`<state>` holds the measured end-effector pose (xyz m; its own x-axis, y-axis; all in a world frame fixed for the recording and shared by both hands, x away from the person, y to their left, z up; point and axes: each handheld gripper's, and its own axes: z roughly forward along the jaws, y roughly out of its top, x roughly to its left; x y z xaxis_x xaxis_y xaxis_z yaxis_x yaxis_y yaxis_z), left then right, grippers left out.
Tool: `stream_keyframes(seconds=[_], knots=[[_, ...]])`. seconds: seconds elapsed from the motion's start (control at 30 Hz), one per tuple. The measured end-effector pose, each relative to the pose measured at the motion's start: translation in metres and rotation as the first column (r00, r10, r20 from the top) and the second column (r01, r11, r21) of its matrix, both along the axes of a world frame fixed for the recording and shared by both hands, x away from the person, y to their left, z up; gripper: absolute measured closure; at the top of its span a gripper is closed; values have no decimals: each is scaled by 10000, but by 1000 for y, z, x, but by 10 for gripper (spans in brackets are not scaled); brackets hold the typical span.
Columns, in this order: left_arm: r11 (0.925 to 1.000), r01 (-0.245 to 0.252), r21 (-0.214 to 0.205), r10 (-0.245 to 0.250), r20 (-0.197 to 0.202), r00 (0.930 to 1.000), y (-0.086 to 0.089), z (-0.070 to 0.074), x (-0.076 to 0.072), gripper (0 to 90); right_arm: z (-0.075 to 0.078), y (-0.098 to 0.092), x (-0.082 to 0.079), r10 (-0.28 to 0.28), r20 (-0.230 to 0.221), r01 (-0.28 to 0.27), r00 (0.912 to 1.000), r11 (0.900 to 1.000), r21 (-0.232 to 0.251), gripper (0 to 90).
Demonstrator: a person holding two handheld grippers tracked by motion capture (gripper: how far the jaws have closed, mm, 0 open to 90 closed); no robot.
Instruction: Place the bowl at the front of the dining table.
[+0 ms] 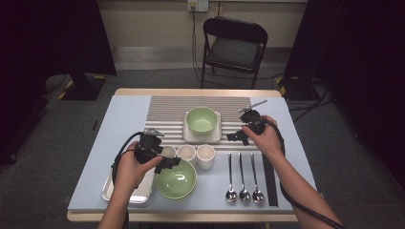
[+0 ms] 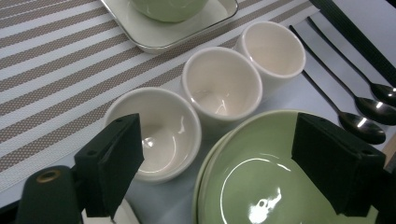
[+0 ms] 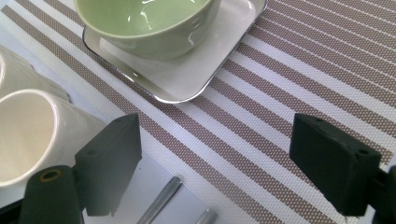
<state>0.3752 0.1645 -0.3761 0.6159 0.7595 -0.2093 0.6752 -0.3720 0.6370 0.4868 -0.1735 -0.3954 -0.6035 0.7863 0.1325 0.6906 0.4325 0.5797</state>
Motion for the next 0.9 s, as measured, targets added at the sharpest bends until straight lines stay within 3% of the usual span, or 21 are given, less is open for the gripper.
stream_keyframes(seconds=[0.6, 0.77, 0.9], knots=[[9986, 523, 28, -523, 165, 9985, -31, 8, 5, 161, -2, 0, -1, 18, -24, -18, 10000, 9999, 122, 163], [9963, 856, -102, -855, 148, 9962, -43, 8, 7, 163, -3, -1, -2, 68, -80, -67, 9999, 9999, 116, 163], [9943, 1070, 29, -1070, 82, 9942, -51, 7, 7, 164, -3, -2, -2, 87, -100, -86, 9999, 9999, 107, 163]])
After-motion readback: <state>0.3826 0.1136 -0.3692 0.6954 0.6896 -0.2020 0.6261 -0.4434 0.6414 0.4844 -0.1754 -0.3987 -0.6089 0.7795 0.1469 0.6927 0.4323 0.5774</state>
